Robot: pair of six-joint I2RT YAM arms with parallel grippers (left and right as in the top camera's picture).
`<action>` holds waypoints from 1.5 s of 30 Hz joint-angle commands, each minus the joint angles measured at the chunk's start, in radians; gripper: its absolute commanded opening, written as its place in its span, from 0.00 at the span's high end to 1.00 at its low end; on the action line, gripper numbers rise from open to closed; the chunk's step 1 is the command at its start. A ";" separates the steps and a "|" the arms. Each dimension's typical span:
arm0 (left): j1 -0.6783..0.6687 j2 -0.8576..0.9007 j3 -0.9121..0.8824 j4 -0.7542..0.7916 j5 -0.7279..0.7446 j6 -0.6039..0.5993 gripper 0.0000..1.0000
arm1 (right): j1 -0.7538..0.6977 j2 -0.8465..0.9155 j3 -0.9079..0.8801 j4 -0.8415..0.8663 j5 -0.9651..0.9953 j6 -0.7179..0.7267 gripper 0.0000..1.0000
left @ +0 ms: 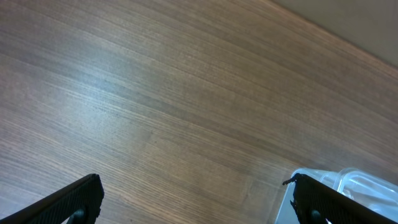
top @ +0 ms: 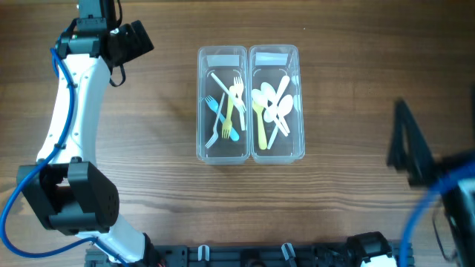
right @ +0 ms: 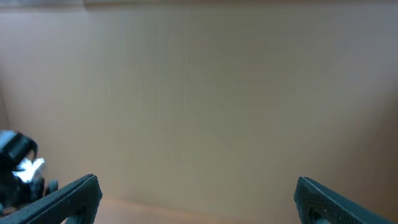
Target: Pack container
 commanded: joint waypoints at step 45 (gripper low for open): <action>0.000 -0.018 0.011 0.000 -0.009 0.013 0.00 | -0.028 -0.586 -1.307 0.715 -0.020 -0.105 0.00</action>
